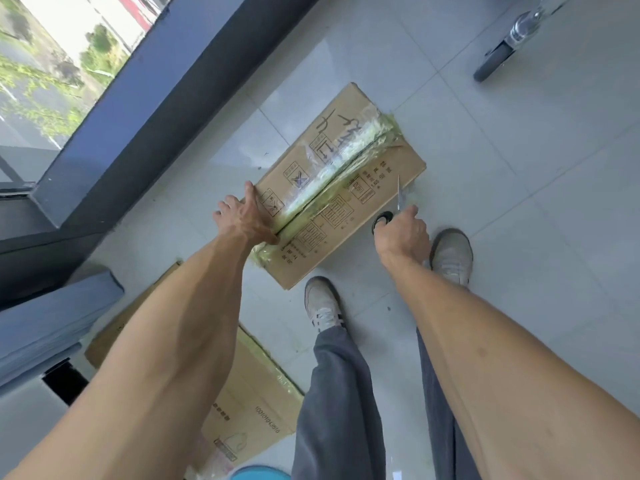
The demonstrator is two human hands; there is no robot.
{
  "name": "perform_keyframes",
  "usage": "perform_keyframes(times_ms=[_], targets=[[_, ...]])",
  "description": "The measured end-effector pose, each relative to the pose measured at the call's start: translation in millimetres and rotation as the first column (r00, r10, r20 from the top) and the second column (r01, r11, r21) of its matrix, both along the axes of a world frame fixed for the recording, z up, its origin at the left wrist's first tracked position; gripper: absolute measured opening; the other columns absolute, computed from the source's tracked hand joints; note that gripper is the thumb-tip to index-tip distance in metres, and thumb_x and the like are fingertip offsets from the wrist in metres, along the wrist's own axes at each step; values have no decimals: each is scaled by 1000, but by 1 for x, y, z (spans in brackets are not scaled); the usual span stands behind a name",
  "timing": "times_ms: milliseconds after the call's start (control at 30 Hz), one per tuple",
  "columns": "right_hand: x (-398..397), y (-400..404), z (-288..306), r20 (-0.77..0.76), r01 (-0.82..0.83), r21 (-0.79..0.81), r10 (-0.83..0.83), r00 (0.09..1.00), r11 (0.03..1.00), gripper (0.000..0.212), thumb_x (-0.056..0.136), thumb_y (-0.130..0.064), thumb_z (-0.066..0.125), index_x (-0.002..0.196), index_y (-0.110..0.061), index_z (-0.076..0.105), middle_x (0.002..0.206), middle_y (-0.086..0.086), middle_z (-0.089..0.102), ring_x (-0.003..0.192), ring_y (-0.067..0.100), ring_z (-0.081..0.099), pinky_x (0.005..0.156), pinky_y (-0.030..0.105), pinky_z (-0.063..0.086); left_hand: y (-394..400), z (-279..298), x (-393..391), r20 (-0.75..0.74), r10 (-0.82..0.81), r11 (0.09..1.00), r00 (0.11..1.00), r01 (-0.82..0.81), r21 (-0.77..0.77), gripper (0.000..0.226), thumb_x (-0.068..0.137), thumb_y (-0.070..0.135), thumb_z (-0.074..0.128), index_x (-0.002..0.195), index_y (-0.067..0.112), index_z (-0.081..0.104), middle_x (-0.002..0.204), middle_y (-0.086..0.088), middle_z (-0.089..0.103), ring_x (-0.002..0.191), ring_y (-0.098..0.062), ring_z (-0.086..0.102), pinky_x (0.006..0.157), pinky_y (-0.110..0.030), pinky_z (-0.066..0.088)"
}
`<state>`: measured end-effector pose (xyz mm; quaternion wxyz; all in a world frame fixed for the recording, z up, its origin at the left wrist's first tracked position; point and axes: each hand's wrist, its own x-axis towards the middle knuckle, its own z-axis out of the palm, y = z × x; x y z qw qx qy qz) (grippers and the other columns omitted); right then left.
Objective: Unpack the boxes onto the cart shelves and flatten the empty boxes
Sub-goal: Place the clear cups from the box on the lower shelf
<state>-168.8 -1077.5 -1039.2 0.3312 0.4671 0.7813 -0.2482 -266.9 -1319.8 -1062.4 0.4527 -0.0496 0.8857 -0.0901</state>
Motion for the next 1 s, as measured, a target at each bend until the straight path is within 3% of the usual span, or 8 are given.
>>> perform_keyframes(times_ms=[167,433,567,667,800,833,900,1000], targets=[[24,-56,-5,18,73,-75,-72,997,995,39,96,-35,57,124,-8,48,117,17,64,109,38,60,89,44,49,-25,-5,15,-102,-24,975,994,46,217,95,62,50,72,136,28,17,90,-10,45,79,-27,51,68,-43,54],[16,-93,4,29,184,-111,-182,983,977,44,97,-30,58,130,-5,45,125,19,62,116,37,58,86,40,48,-30,-1,39,-104,139,930,985,-94,355,43,65,32,43,104,22,31,76,-10,51,65,-30,53,49,-32,38],[15,-93,4,-59,-9,-145,1,998,989,42,94,-25,63,130,-10,50,124,12,62,113,33,59,86,37,49,-28,1,64,-130,363,863,923,-280,421,52,71,32,38,120,19,51,74,-2,52,68,-26,54,63,-40,55],[19,-97,11,-107,-172,-142,157,982,975,35,93,-26,65,122,-12,53,116,10,64,106,31,62,77,33,45,-28,8,61,-69,433,824,899,-364,435,54,74,35,38,123,21,57,93,-8,58,85,-31,58,71,-39,55],[29,-96,24,-93,-317,-121,307,947,941,44,93,-29,66,127,-11,46,114,14,64,103,32,63,78,37,48,-35,20,51,29,515,753,857,-469,461,27,68,36,41,85,19,55,90,-9,58,79,-25,54,59,-29,42],[31,-94,27,-103,-335,-113,324,940,936,45,92,-29,67,127,-11,45,113,14,65,101,33,63,76,36,47,-37,23,51,-16,532,753,847,-464,466,22,68,35,44,80,19,54,87,-7,59,76,-24,53,58,-29,41],[34,-88,34,-133,-378,-74,367,921,923,39,92,-29,68,121,-11,48,106,14,65,96,32,63,72,36,46,-41,27,50,-288,424,871,859,-299,389,21,77,30,49,90,15,56,90,-4,56,79,-24,51,67,-32,41],[32,-75,41,-182,-384,-11,375,909,923,25,93,-26,67,112,-10,62,97,14,69,89,31,65,73,36,51,-47,31,38,-595,143,990,791,-115,84,13,84,11,51,93,15,43,89,-4,43,77,-23,39,69,-34,30]])
